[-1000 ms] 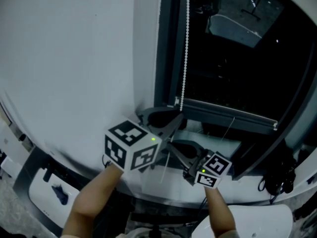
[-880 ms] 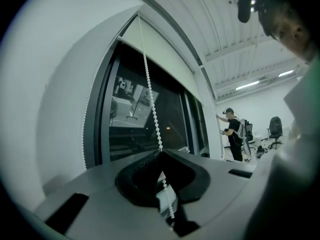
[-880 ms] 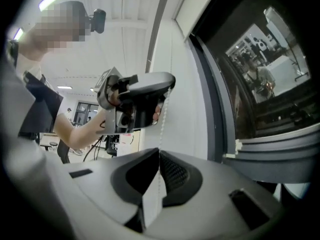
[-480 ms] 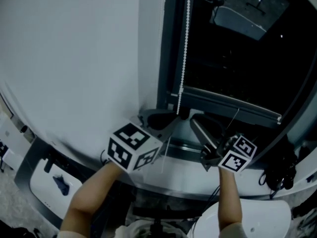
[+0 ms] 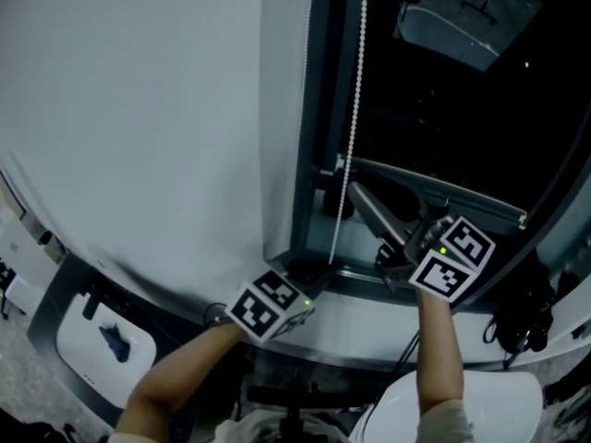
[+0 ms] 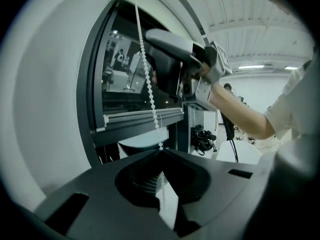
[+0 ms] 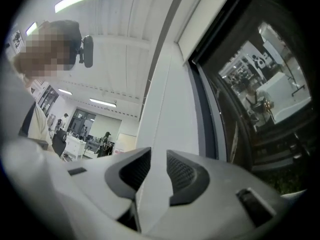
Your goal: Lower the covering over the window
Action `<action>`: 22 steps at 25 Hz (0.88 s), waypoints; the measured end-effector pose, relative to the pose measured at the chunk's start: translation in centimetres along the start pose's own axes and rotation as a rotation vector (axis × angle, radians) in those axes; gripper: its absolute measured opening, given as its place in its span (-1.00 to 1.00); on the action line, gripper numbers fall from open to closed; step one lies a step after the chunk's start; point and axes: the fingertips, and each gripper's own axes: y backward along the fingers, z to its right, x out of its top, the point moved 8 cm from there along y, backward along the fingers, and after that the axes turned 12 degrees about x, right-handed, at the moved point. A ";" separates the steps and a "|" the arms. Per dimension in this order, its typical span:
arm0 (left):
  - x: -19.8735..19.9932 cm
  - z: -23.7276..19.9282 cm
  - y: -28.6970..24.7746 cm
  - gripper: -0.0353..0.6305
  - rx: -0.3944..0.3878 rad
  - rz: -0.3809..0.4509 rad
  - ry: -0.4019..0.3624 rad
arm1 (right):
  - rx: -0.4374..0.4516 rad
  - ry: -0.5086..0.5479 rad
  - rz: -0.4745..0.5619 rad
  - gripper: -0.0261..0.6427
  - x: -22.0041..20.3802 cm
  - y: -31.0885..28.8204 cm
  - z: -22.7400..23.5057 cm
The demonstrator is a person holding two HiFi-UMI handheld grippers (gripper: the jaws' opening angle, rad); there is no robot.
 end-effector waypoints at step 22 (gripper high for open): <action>-5.2 0.7 -2.2 -0.82 -0.026 -0.089 0.086 | 0.128 0.059 -0.057 -0.88 1.5 -2.9 0.7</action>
